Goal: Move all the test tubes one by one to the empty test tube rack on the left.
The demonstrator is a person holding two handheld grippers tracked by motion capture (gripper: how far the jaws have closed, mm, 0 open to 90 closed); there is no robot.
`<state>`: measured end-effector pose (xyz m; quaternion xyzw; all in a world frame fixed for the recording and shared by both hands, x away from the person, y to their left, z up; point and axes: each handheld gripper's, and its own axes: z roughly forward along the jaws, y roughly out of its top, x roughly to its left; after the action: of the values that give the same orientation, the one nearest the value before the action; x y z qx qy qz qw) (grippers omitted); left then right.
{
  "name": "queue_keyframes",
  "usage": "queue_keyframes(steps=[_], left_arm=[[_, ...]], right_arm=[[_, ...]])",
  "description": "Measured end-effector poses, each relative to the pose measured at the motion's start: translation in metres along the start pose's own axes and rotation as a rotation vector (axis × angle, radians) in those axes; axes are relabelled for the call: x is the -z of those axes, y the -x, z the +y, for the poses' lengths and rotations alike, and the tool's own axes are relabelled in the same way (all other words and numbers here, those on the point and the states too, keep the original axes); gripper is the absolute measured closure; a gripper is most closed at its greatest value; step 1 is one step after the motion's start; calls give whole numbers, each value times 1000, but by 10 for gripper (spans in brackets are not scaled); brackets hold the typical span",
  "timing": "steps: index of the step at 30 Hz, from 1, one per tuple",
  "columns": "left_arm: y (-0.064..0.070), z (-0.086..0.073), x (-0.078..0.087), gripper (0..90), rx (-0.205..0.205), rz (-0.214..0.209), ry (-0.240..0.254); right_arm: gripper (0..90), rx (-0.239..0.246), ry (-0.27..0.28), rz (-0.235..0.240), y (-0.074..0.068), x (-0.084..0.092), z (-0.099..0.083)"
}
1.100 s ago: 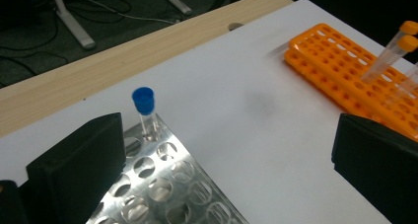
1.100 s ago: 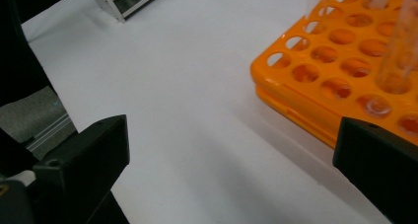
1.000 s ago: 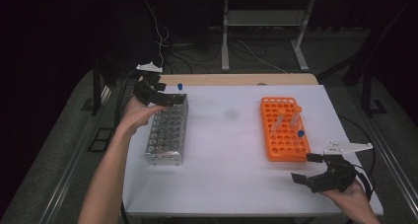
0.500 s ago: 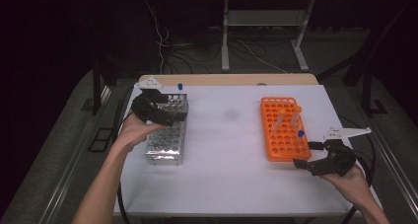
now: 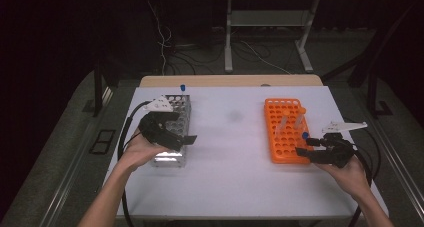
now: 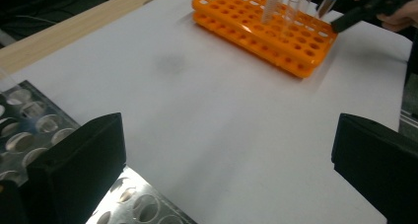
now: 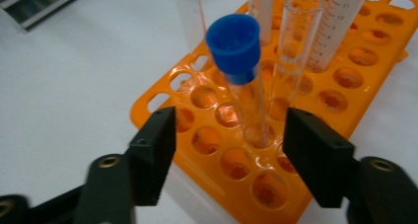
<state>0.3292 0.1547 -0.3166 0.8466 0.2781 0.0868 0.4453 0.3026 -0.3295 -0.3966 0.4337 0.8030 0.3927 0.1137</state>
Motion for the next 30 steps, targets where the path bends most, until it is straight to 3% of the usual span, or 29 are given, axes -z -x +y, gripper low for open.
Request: queue_keyframes(steps=[8, 12, 13, 17, 21, 30], left_arm=[[16, -8, -5, 0, -29, -36, -18], [23, -10, -8, 0, -44, -53, -26], [25, -10, -8, 0, -49, -56, -28], [32, -11, -9, 0, -61, -73, -31], [38, -12, -11, 0, -77, -86, -41], [43, -15, -14, 0, -87, -98, -47]], right_arm=[[560, 24, -6, -59, 1, -8, 1], [664, 37, -4, -74, 0, -11, 2], [725, 45, -5, -88, 0, -12, 2], [757, 54, -2, -111, -1, -12, 2], [762, 49, 6, -101, 1, -7, 4], [764, 94, 20, -118, -8, 8, 17]])
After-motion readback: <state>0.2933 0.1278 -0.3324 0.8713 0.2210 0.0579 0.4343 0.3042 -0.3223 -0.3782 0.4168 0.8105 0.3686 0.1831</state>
